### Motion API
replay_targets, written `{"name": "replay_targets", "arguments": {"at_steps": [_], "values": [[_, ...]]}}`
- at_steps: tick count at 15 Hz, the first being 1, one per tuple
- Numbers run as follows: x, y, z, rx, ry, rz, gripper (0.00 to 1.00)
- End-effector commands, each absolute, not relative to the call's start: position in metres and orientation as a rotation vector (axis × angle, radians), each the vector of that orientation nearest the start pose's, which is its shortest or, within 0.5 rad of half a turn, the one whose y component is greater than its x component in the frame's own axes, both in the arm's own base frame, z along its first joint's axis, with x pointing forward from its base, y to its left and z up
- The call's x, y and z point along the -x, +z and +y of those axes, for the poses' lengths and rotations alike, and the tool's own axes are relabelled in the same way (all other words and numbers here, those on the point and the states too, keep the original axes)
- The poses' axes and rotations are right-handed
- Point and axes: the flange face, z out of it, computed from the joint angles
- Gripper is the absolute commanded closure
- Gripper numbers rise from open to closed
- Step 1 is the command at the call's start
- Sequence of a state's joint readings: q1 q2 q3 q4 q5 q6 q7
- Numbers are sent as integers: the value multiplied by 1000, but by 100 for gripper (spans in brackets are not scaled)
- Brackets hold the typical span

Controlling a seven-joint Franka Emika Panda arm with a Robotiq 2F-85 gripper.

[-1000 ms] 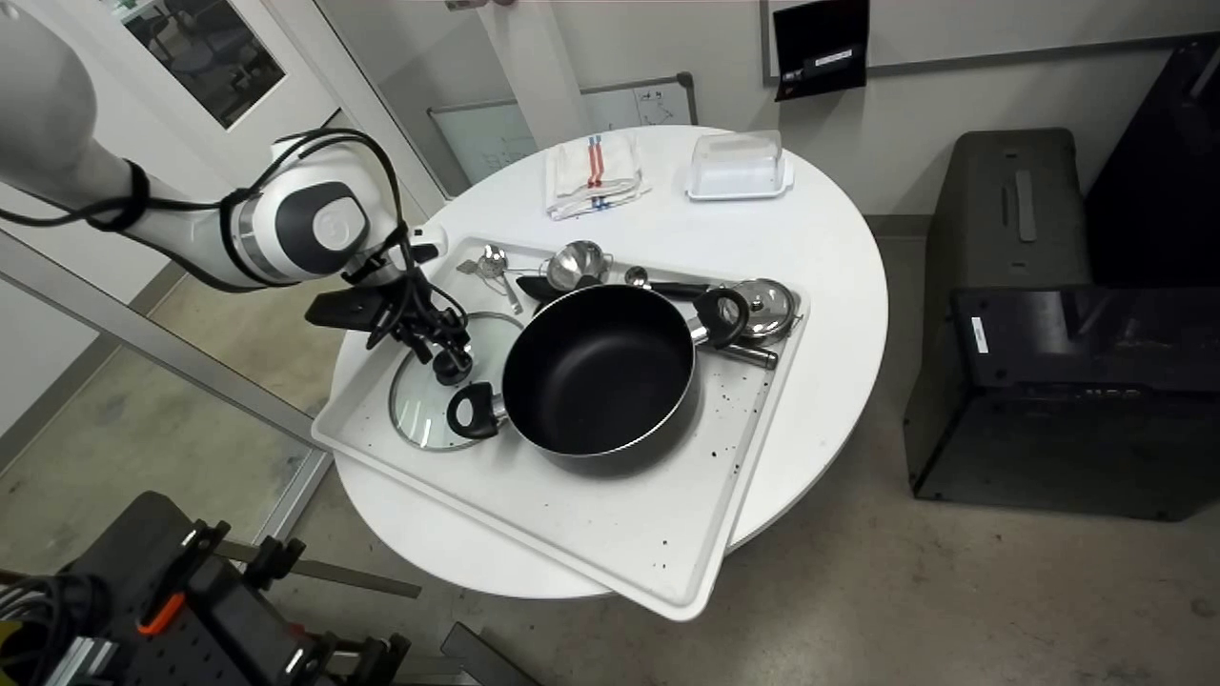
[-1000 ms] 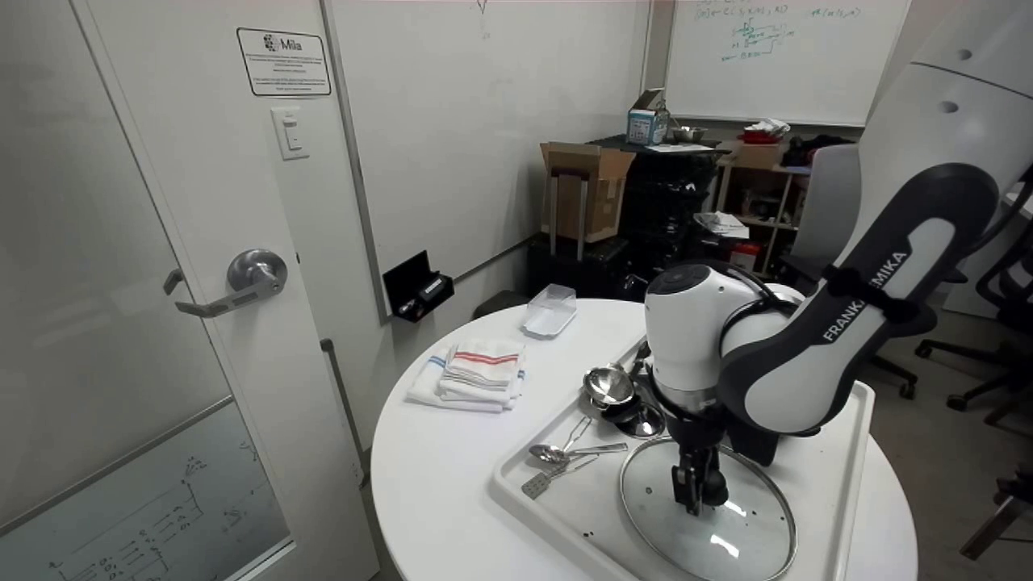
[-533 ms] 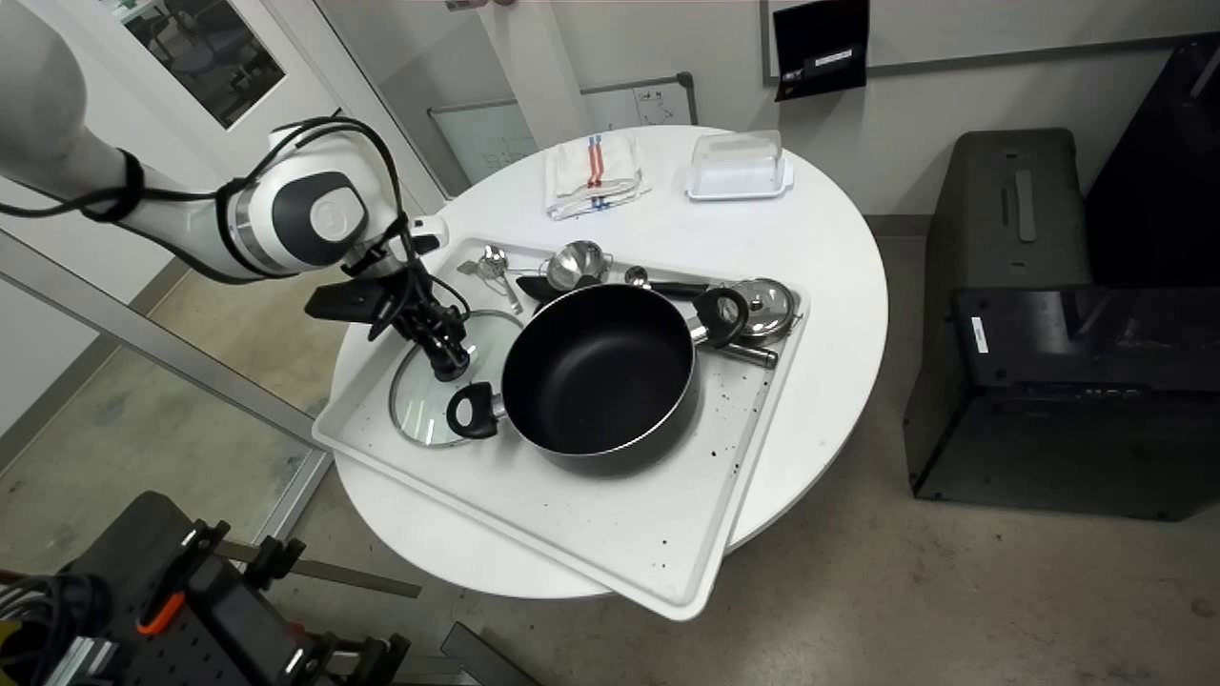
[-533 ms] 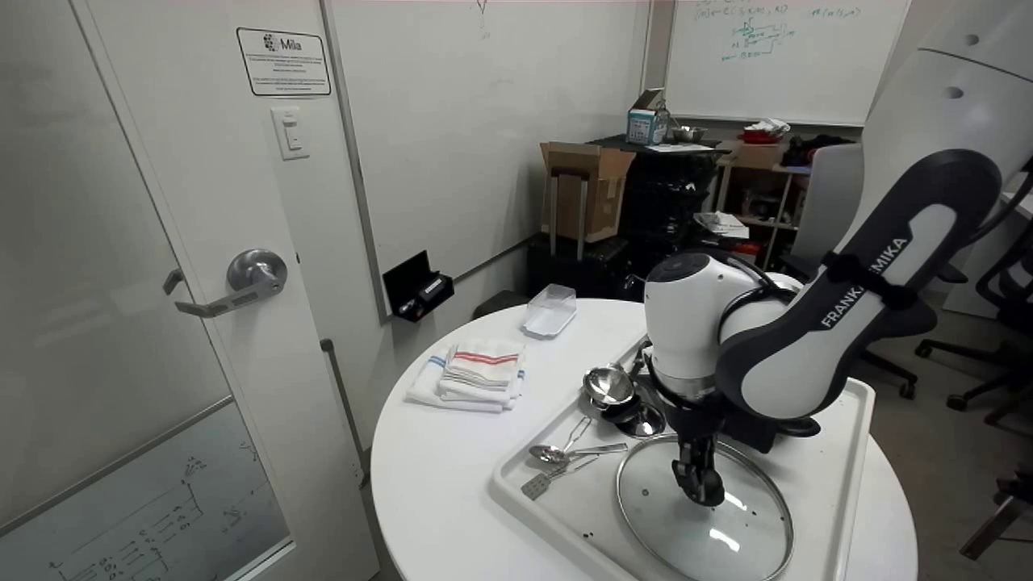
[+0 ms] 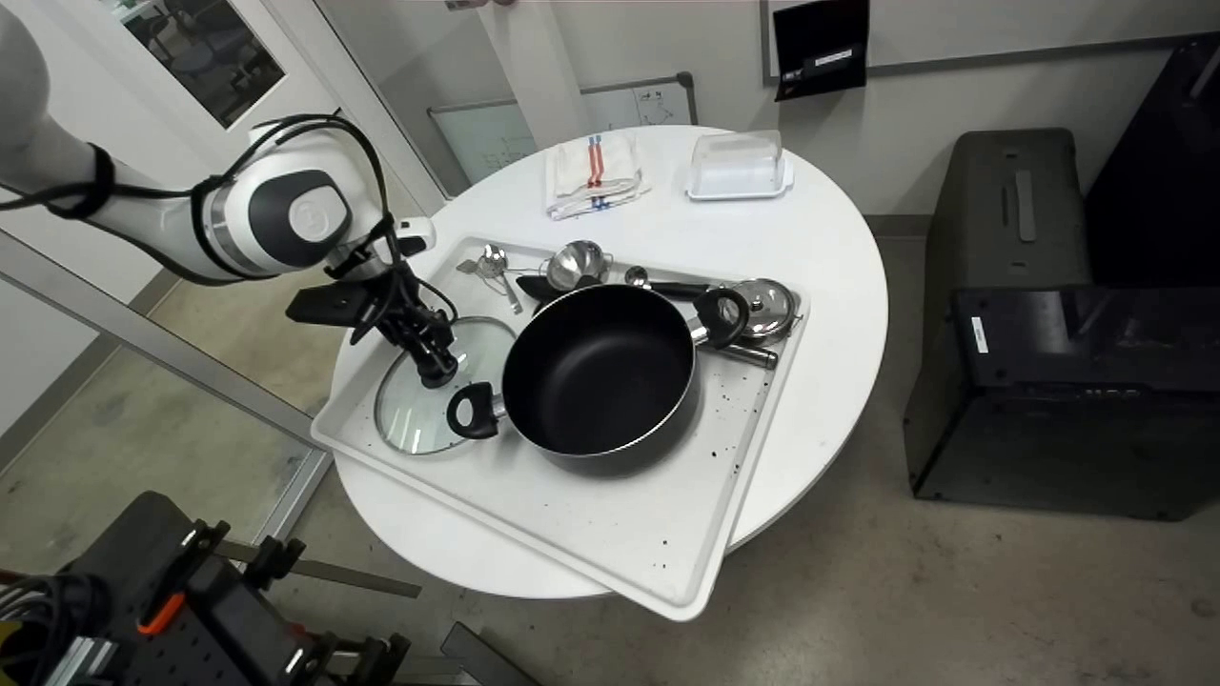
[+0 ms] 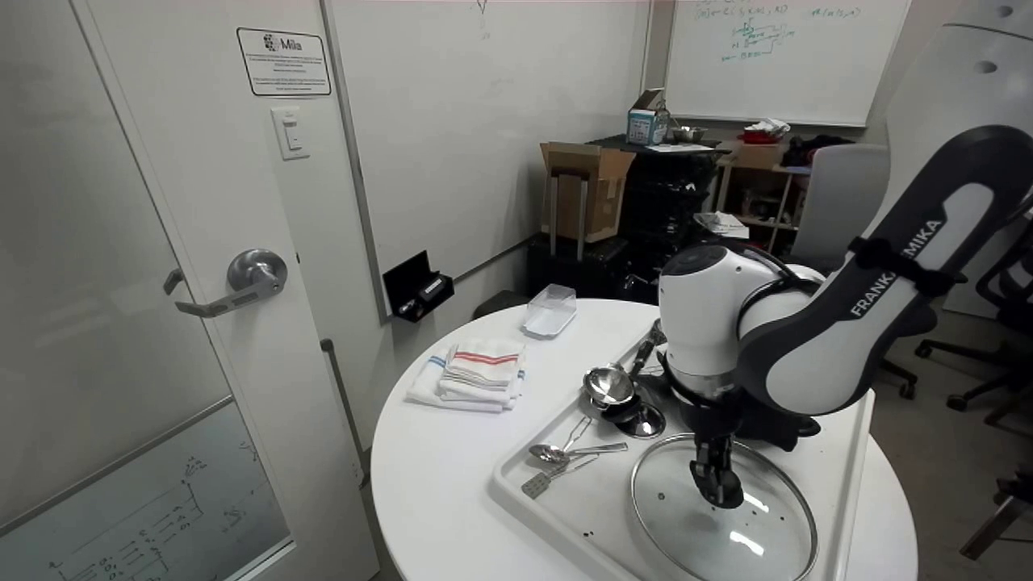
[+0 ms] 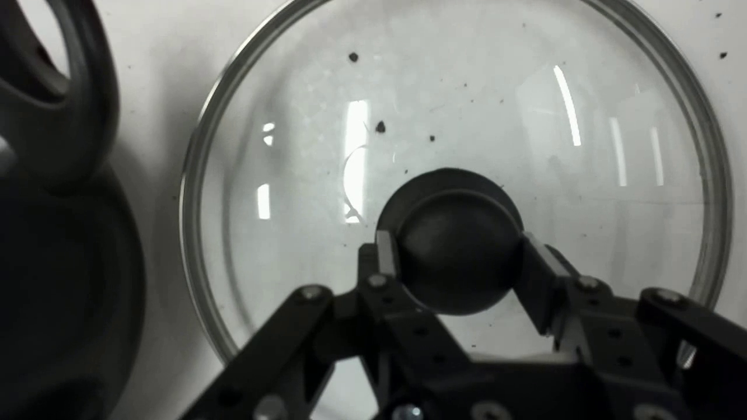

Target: Put the glass lid on the pot.

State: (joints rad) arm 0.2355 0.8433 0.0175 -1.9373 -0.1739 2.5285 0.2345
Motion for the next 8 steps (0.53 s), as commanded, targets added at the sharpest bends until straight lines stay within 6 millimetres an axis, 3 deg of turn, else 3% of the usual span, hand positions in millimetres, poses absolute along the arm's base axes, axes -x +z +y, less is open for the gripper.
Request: {"name": "replay_targets", "arguments": {"at_steps": [1, 8], "values": [[-521, 76, 142, 3216, 344, -295, 75], [-506, 163, 152, 3193, 200, -311, 75]]}}
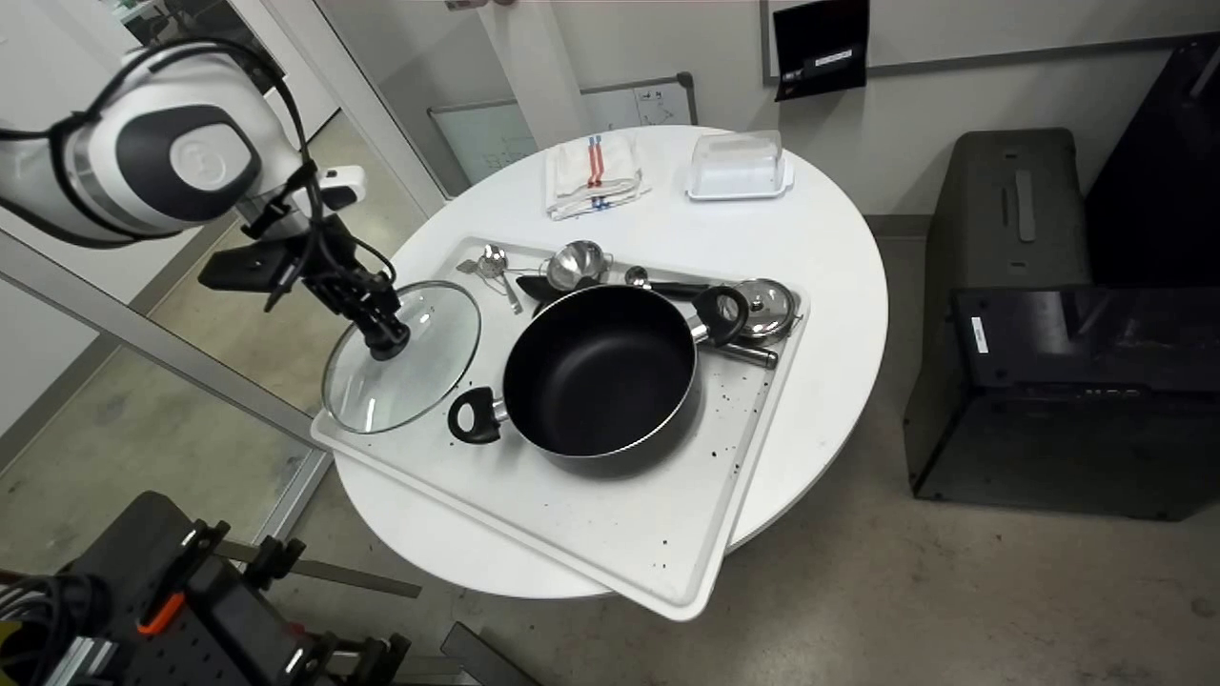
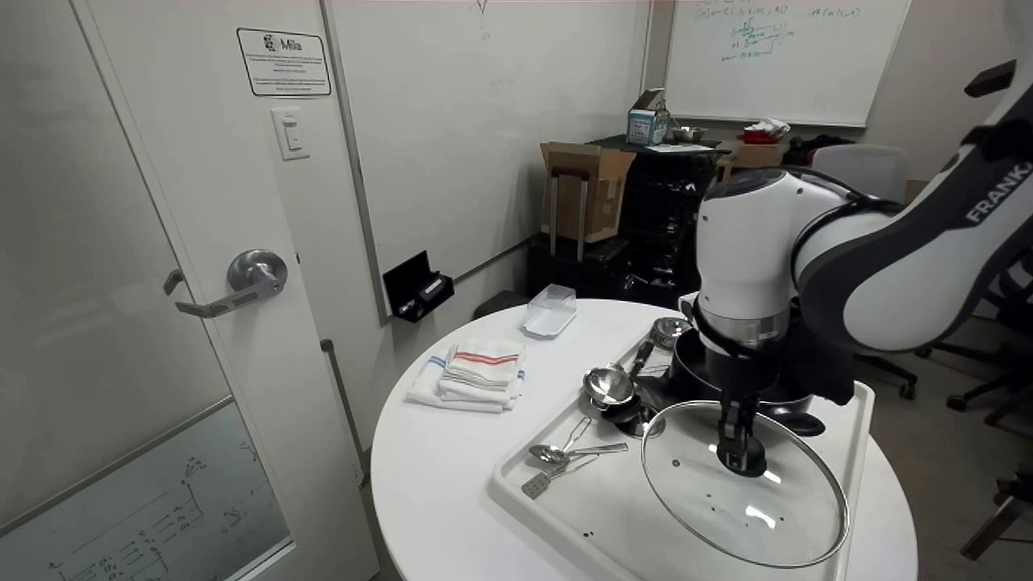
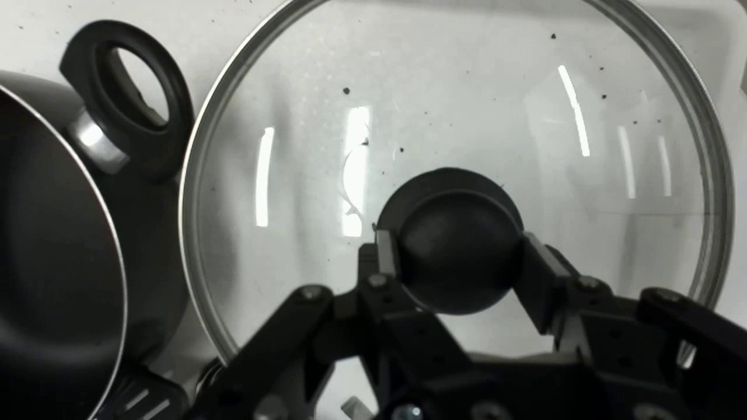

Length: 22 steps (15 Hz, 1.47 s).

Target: Put the glass lid on the pot.

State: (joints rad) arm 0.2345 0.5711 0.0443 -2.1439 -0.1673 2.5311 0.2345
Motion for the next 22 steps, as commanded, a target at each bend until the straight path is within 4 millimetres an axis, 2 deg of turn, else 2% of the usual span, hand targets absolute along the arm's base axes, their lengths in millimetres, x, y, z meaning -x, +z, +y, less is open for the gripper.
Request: {"name": "replay_targets", "arguments": {"at_steps": [1, 5, 9, 14, 22], "values": [[-505, 174, 153, 3191, 176, -307, 75], [-501, 210, 149, 3188, 109, -287, 75], [-508, 235, 125, 3217, 102, -191, 75], [-526, 251, 69, 3231, 122, -12, 75], [-552, 255, -33, 3193, 168, 352, 75]]}}
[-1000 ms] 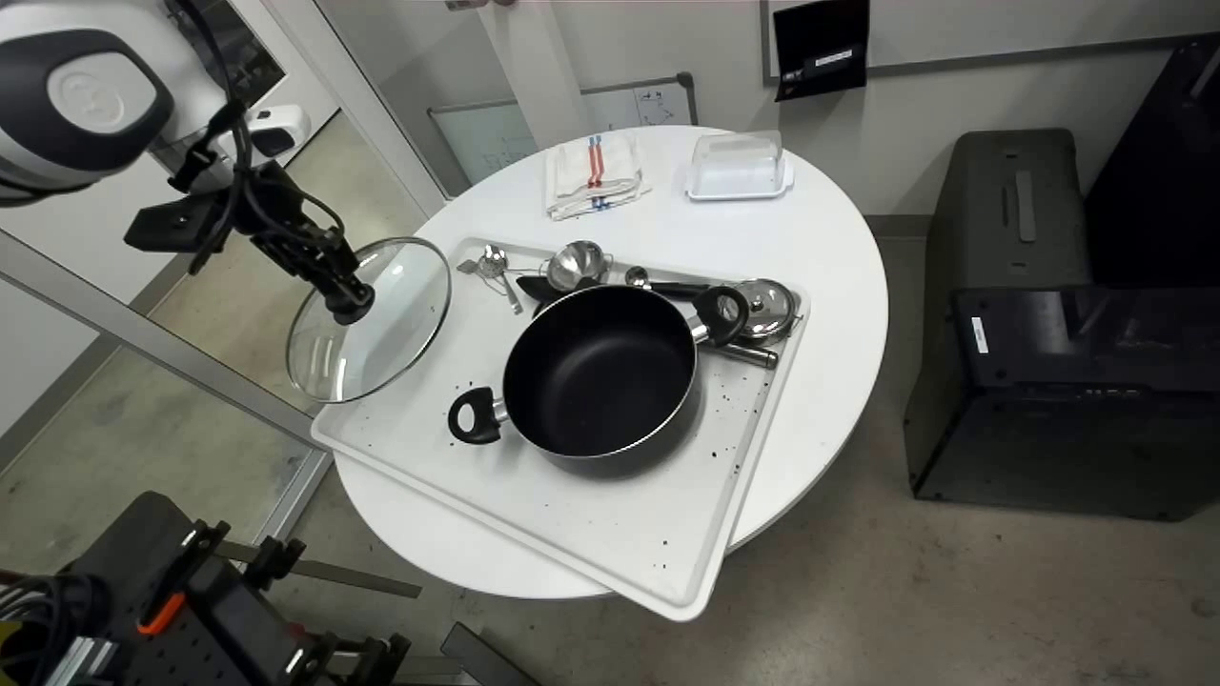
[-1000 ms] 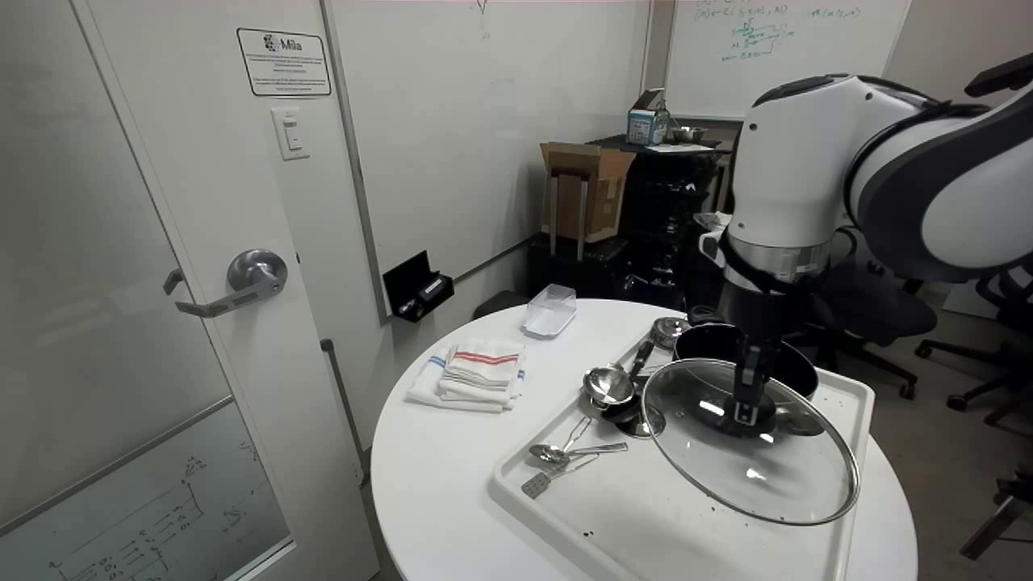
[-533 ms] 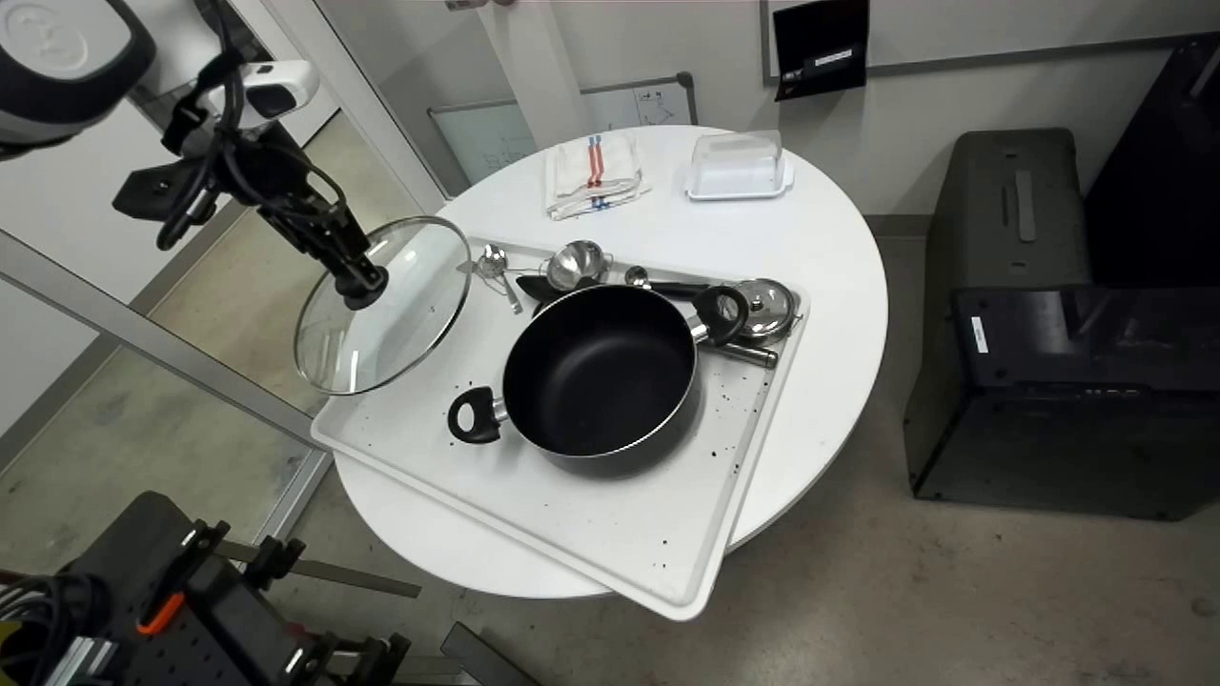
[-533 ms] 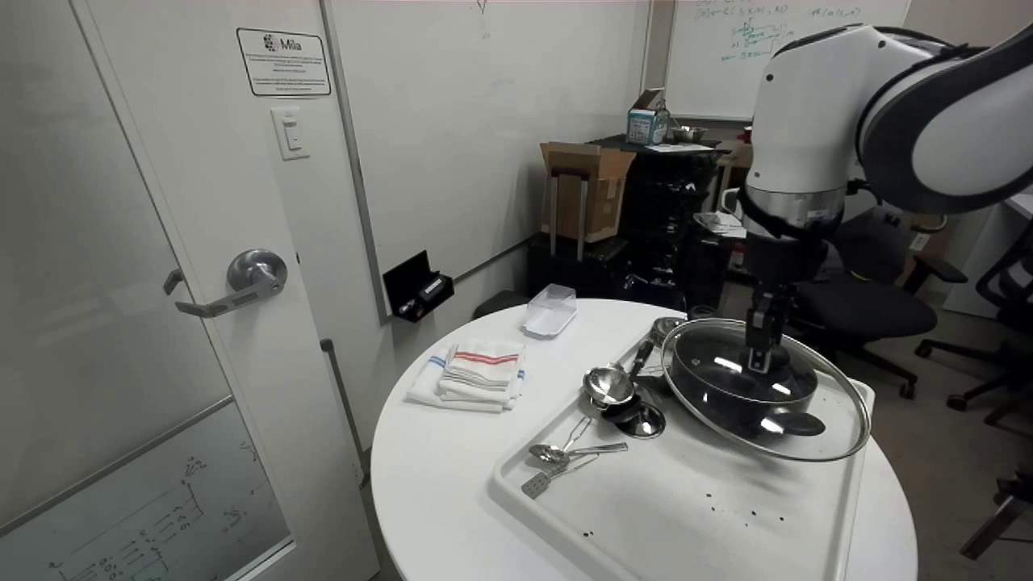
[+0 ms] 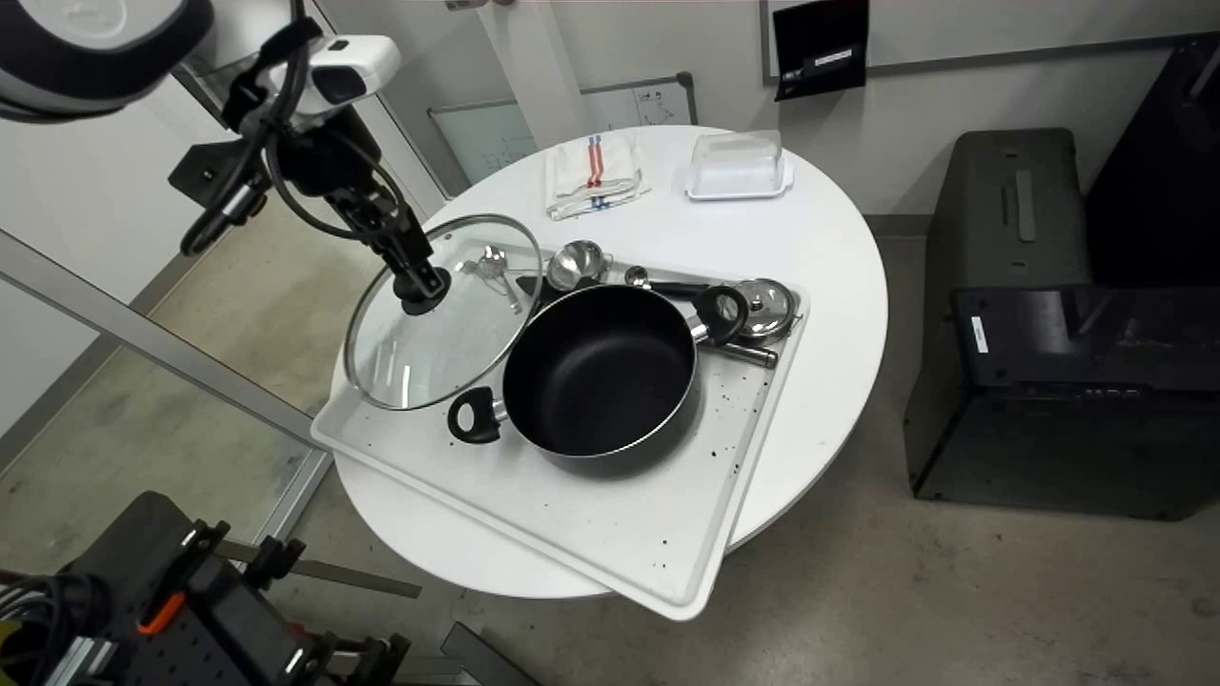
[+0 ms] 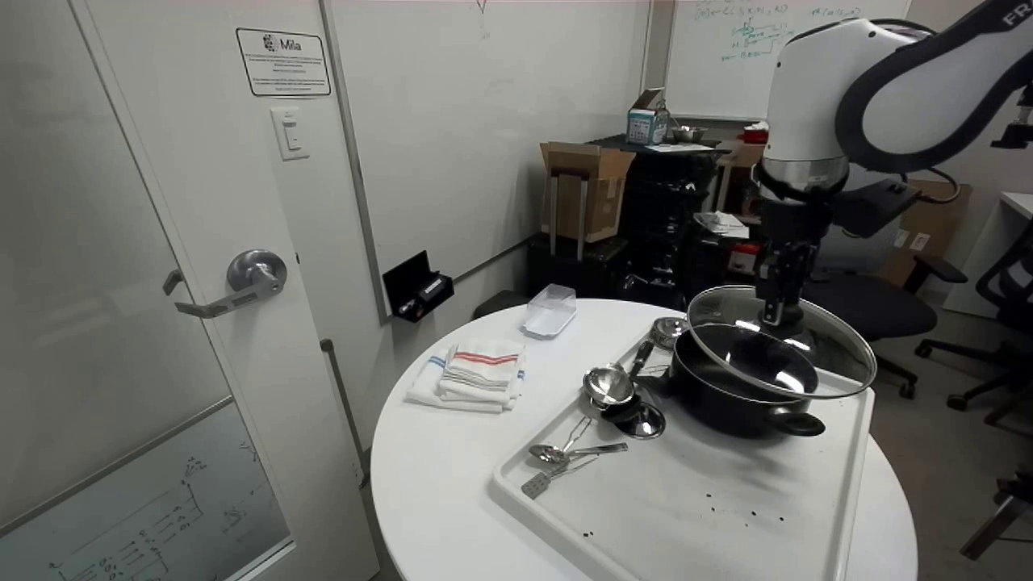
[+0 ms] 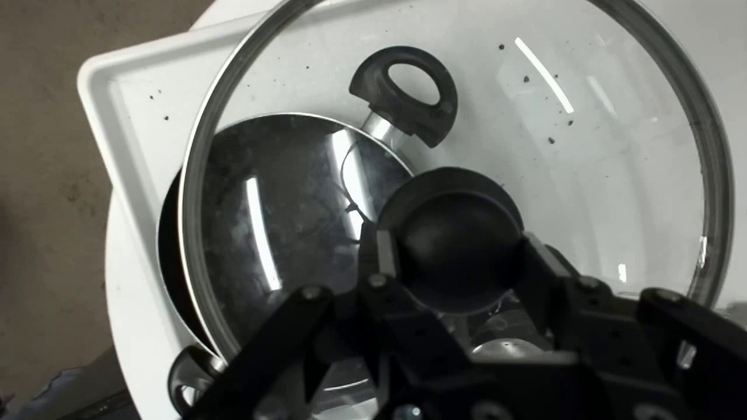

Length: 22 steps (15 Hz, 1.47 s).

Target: Put the glass lid on the pot.

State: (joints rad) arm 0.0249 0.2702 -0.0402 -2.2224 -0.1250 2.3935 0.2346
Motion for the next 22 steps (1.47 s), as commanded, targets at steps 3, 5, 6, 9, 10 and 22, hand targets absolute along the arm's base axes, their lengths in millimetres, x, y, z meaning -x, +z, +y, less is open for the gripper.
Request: {"name": "replay_targets", "arguments": {"at_steps": [3, 5, 6, 9, 10, 22], "values": [[-563, 254, -63, 3150, 192, 483, 75], [-572, 249, -80, 3126, 204, 565, 75], [-576, 245, -88, 3115, 212, 598, 75], [-591, 232, -107, 3088, 211, 692, 75], [-596, 228, -112, 3084, 205, 719, 75], [-628, 164, -129, 3032, 284, 874, 75]]}}
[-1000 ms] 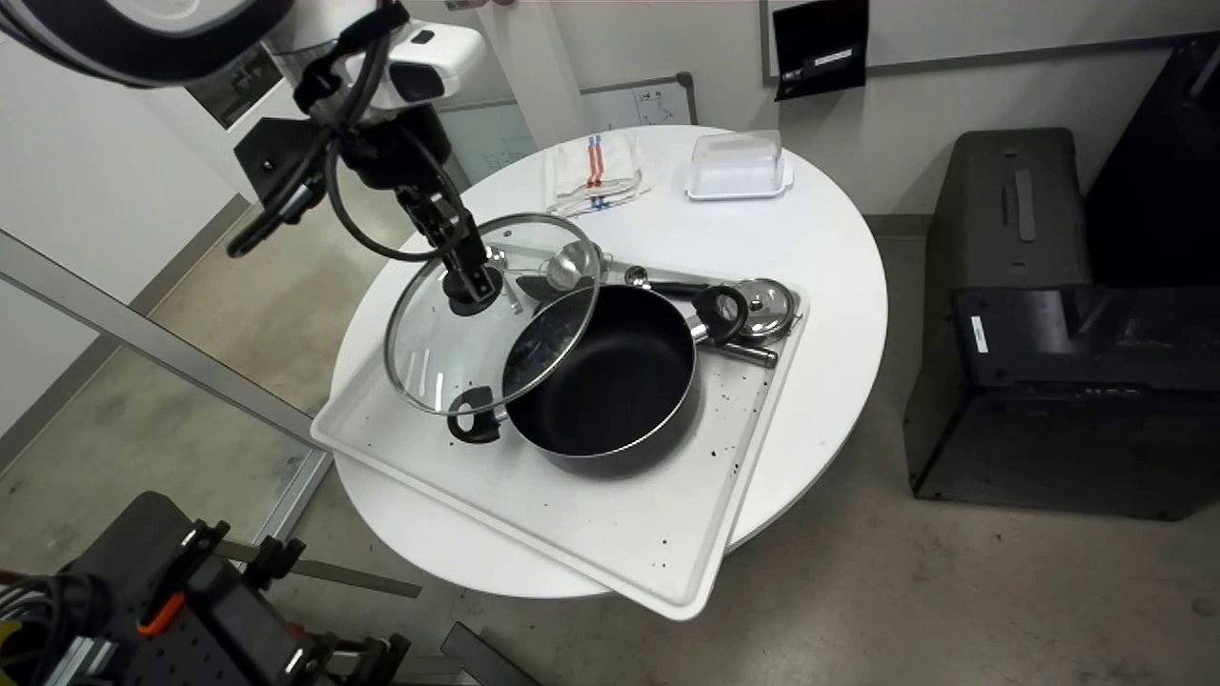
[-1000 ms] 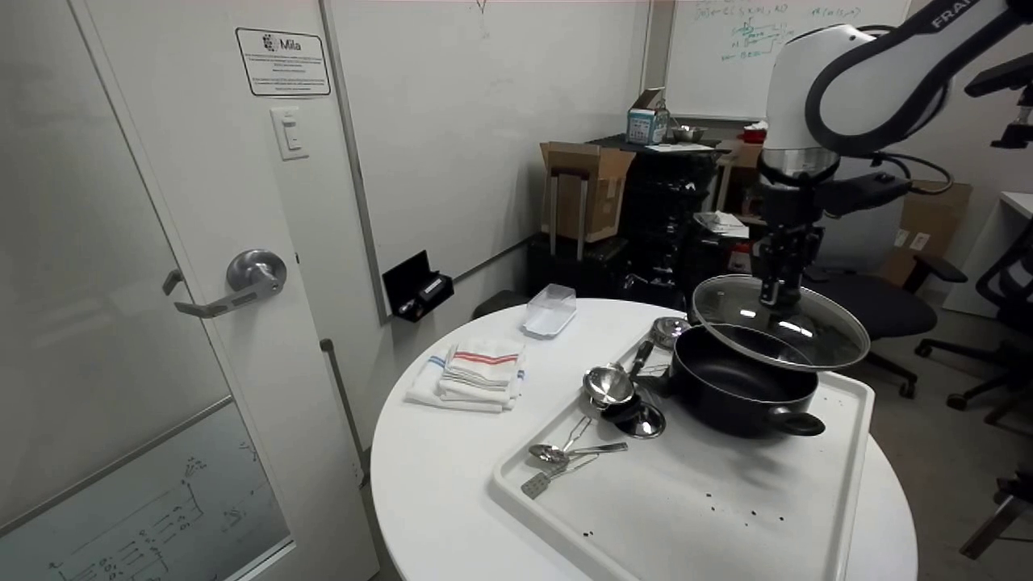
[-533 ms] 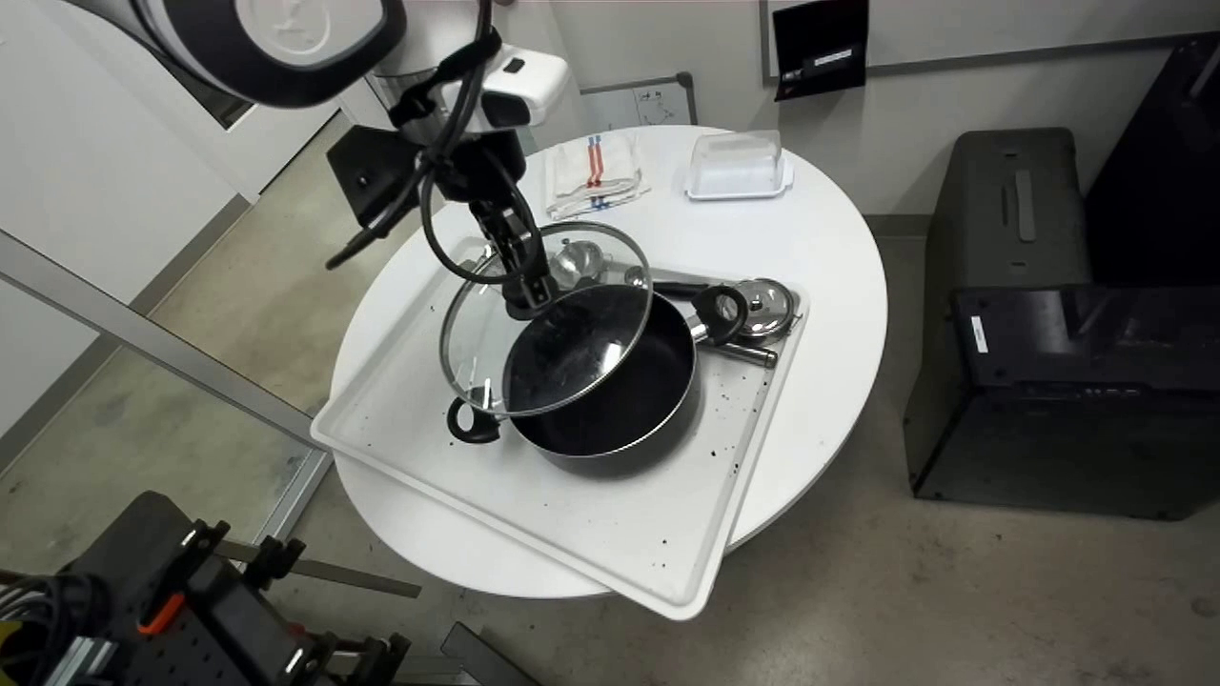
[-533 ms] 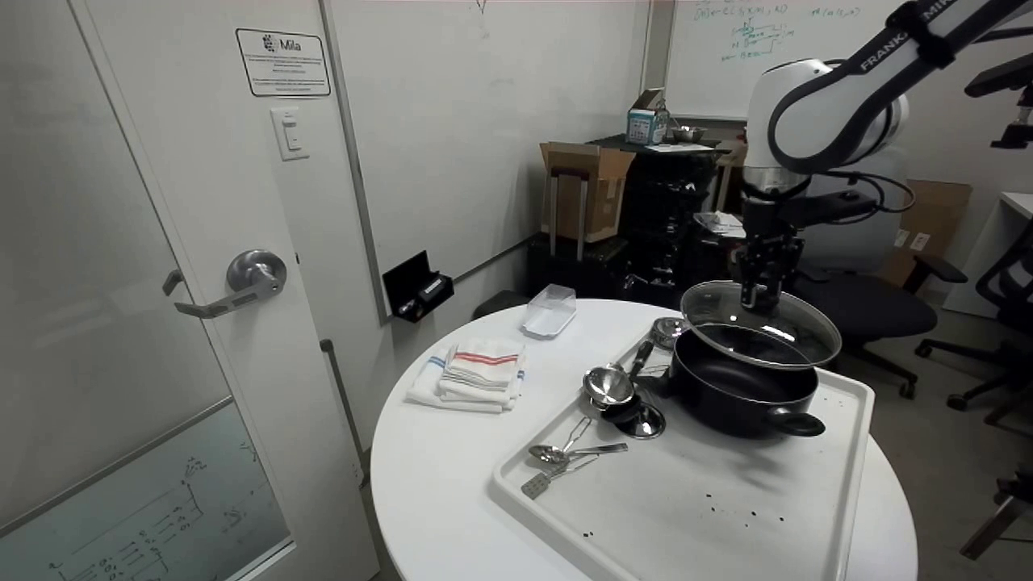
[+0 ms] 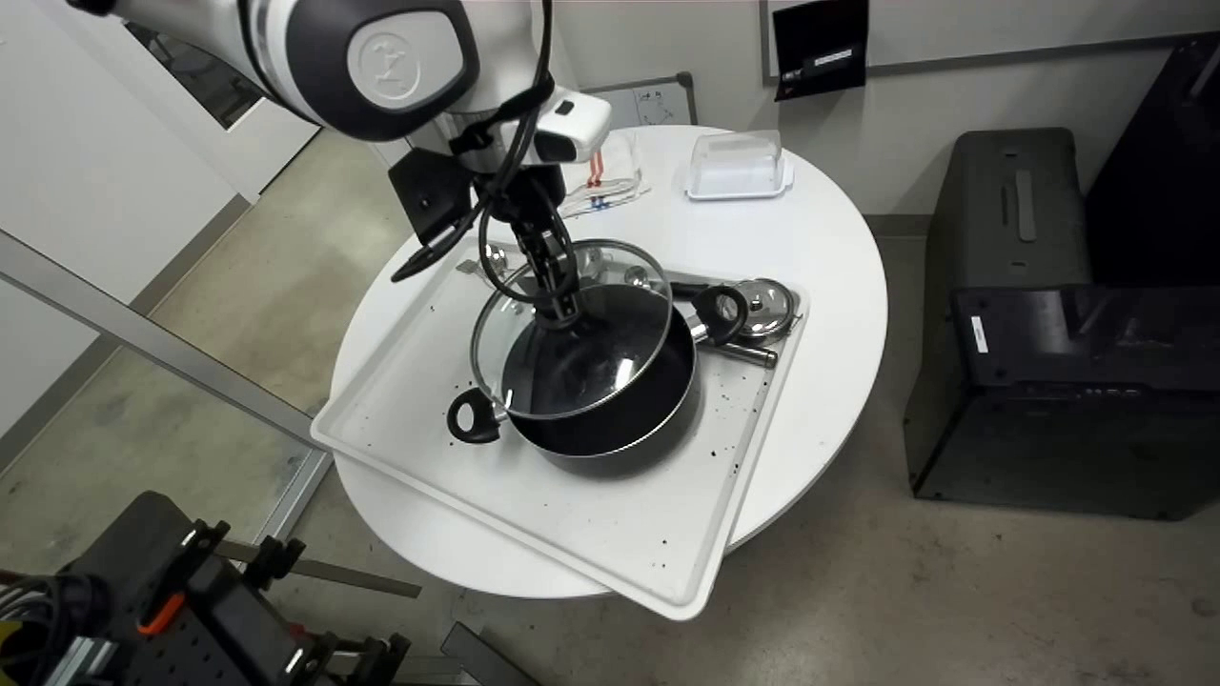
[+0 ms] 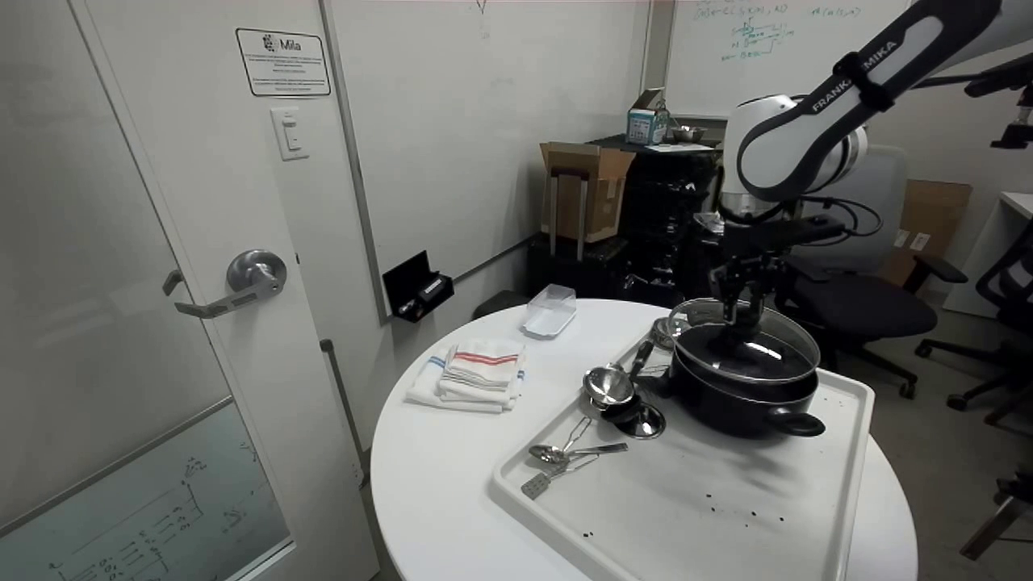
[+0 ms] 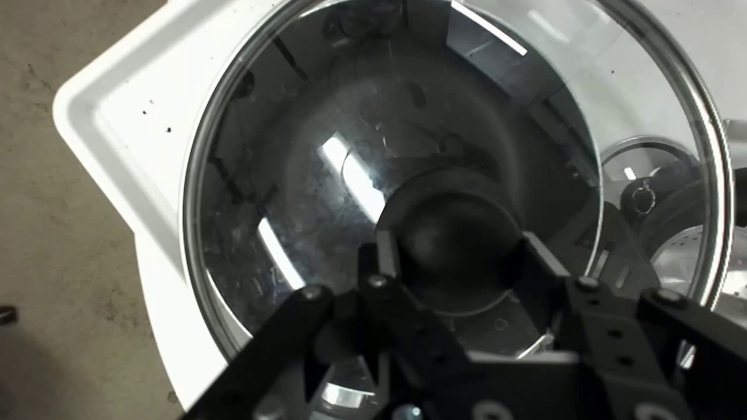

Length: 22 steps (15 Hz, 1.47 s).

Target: Put the glass lid on the pot.

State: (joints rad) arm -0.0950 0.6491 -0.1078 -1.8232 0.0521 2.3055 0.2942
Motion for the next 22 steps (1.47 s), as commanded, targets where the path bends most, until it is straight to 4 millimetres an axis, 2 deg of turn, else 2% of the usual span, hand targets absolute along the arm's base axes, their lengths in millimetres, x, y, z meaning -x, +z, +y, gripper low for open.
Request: {"name": "replay_targets", "arguments": {"at_steps": [1, 9, 22], "values": [[-629, 160, -131, 3029, 289, 886, 75], [-620, 140, -143, 3015, 333, 934, 75], [-614, 138, -156, 2980, 334, 983, 75]]}}
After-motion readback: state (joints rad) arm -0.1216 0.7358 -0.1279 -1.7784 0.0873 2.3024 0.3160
